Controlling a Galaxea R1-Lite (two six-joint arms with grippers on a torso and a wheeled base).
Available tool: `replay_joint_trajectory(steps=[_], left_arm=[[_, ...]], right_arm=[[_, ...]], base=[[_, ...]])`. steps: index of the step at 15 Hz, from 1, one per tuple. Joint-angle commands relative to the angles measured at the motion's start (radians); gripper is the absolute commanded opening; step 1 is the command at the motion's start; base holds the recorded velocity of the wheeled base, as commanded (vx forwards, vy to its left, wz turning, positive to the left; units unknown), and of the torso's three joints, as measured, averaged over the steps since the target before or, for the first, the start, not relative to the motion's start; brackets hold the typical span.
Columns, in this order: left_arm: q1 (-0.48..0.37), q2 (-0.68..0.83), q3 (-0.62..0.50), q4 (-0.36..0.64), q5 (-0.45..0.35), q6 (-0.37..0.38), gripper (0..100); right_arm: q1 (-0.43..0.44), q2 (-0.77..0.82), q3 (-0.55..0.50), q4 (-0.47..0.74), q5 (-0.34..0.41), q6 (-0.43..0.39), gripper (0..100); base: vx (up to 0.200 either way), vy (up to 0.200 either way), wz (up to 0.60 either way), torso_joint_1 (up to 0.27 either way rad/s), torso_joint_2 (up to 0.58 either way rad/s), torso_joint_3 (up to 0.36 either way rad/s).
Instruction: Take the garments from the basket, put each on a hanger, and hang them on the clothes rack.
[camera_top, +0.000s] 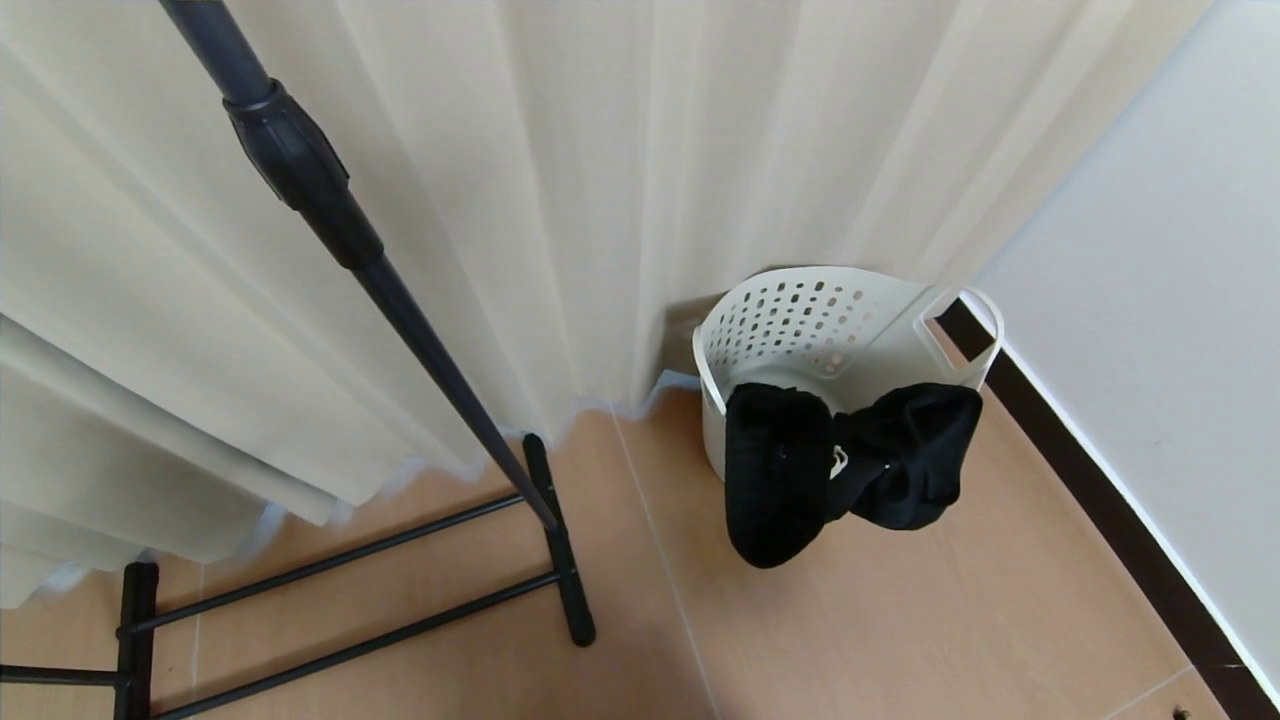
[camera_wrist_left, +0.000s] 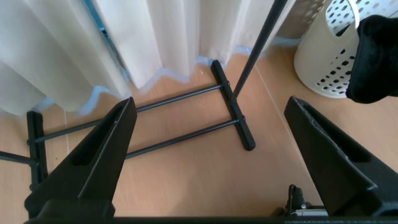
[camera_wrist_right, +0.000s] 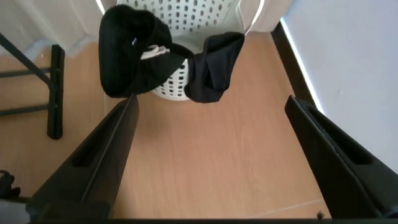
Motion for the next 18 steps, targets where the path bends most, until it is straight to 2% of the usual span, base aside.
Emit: replay_joint_trajectory(steps=[1,4,8,12,15,16,18], left_arm=[[0.0,0.001,0.0,0.0,0.001,-0.001,100],[0.0,0.001,0.0,0.0,0.001,0.001,100],[0.0,0.001,0.0,0.0,0.001,0.002,100],[0.0,0.001,0.0,0.0,0.001,0.002,100],[0.0,0.001,0.0,0.0,0.001,0.002,100],[0.0,0.001,0.0,0.0,0.001,0.002,100],[0.0,0.001,0.0,0.0,0.001,0.002,100]], right_arm=[[0.005,0.037,0.0,0.001,0.001,-0.017,100],[0.011,0.175,0.0,0.017,0.002,-0.042,100],[0.088,0.336,0.0,0.005,0.011,-0.06,100],[0.121,0.744,-0.227,-0.024,0.011,-0.062,100],[0.17,1.045,-0.448,-0.073,-0.001,-0.076,100],[0.175,1.069,-0.471,-0.072,-0.001,-0.085,100],[0.198,1.275,-0.683,-0.058,-0.033,-0.188,100]], base=[[0.0,0.0,0.0,0.002,0.0,-0.163],[0.0,0.0,0.0,0.002,0.0,-0.03],[0.0,0.0,0.0,0.0,0.0,0.0],[0.0,0.0,0.0,0.0,0.0,0.0],[0.0,0.0,0.0,0.0,0.0,0.0],[0.0,0.0,0.0,0.0,0.0,0.0],[0.0,0.0,0.0,0.0,0.0,0.0]])
